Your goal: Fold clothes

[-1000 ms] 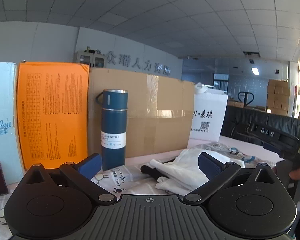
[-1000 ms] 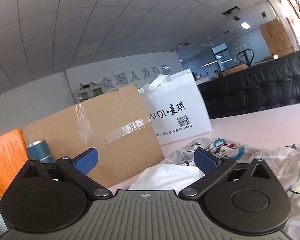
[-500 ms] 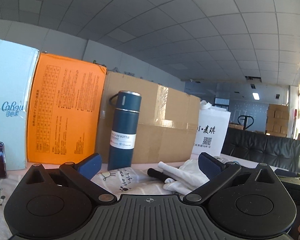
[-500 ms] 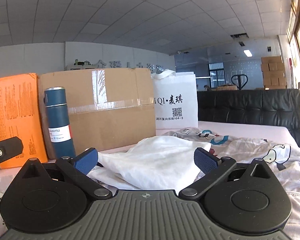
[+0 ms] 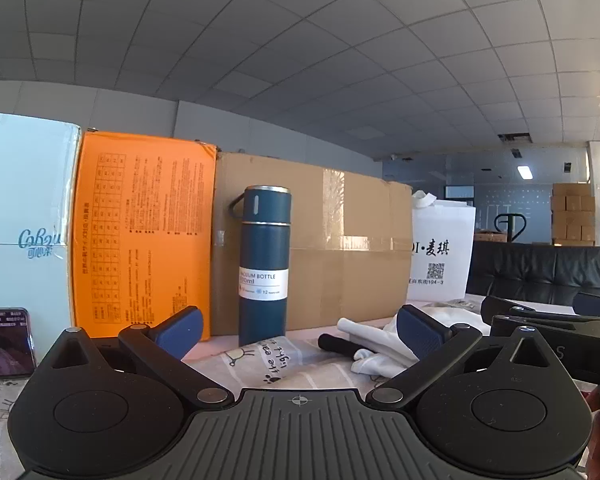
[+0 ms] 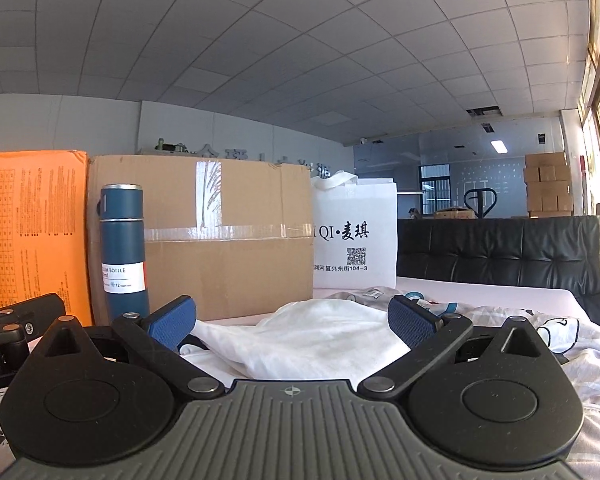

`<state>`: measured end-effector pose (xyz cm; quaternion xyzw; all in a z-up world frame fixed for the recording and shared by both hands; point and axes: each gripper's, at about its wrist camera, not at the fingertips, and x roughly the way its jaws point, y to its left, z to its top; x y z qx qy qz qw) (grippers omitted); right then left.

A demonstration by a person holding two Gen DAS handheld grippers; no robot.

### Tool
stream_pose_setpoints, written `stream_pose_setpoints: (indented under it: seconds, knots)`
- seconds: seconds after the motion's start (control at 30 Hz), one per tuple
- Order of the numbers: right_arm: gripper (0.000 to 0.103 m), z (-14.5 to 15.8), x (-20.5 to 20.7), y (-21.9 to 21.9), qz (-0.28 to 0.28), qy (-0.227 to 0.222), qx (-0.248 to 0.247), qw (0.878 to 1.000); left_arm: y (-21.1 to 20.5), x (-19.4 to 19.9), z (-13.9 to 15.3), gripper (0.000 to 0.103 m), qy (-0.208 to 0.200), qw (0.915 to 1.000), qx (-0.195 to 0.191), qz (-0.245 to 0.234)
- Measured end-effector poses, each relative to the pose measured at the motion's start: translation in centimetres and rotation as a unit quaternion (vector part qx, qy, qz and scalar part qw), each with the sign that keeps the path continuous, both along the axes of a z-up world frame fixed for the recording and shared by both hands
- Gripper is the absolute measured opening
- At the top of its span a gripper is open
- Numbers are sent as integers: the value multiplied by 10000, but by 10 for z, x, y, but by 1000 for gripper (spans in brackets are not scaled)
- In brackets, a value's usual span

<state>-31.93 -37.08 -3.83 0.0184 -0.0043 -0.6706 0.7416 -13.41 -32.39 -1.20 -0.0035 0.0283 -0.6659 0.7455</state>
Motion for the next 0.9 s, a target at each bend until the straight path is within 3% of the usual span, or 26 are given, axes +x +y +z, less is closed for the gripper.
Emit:
stream_pose_setpoints:
  seconds: [0.9]
  knots:
    - [103,-1,-2,-2,142,-140,7,9998,1,-1,1,103,-102,9999,-61,103]
